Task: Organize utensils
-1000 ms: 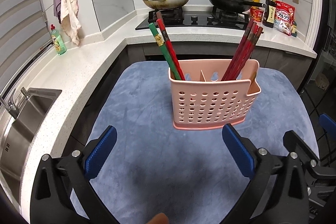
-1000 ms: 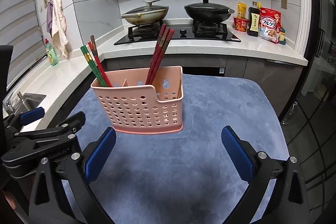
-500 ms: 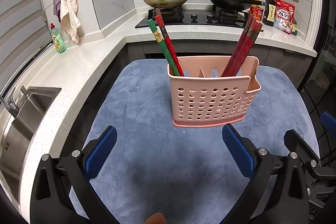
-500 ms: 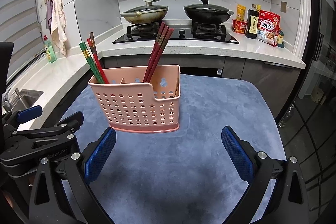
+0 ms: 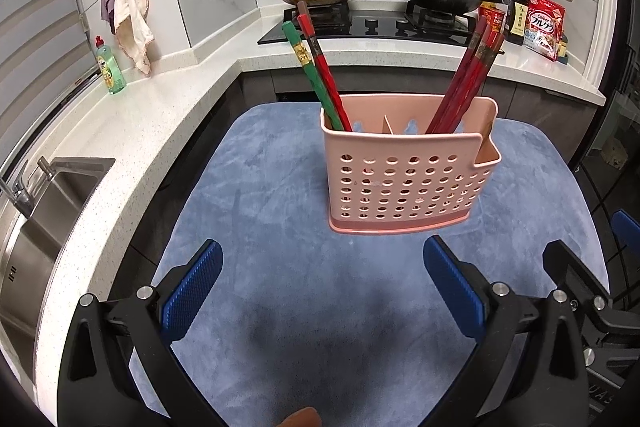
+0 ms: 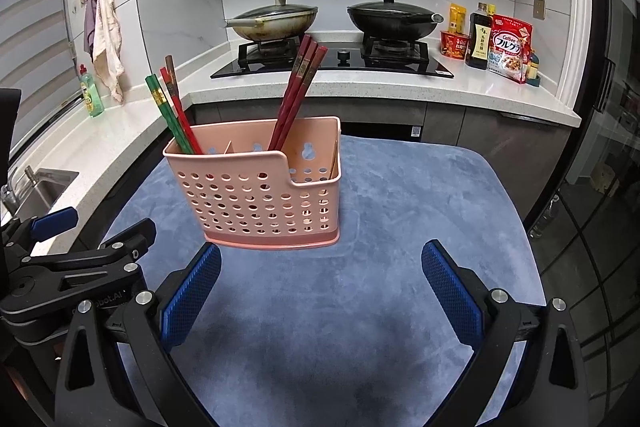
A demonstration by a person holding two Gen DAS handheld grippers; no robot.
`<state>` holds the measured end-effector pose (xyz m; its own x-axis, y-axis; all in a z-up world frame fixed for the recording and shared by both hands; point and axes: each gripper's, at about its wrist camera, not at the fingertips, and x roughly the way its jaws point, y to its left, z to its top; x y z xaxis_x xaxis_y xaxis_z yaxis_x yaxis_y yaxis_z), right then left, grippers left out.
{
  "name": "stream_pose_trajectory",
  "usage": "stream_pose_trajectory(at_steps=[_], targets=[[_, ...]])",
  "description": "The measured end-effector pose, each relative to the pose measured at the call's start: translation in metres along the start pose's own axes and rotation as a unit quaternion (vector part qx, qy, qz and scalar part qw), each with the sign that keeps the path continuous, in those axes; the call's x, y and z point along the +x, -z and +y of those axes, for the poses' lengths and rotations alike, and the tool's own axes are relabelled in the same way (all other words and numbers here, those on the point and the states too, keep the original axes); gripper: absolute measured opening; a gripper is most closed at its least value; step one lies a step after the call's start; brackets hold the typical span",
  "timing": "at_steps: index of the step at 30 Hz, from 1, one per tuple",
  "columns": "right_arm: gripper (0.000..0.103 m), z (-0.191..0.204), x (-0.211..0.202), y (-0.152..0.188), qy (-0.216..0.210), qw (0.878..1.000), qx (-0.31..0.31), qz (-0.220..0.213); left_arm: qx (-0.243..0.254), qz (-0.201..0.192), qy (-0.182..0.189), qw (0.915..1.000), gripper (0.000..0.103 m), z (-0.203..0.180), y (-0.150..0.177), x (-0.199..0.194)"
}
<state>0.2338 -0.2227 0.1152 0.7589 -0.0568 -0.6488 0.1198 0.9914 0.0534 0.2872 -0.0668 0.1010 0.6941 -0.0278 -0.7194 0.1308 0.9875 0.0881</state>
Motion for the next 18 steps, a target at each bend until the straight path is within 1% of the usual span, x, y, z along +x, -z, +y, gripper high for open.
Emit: stream_pose_trajectory(at_steps=[13,18], targets=[[0.097,0.004,0.006,0.001,0.0,1.0,-0.002,0.009,-0.004,0.015,0.004,0.9999,0.096,0.006,0.002,0.01],[0.097,0.005,0.009,0.001,-0.001,1.0,-0.003,0.01,-0.005,0.013,0.0,0.9999,0.096,0.008,0.002,0.012]])
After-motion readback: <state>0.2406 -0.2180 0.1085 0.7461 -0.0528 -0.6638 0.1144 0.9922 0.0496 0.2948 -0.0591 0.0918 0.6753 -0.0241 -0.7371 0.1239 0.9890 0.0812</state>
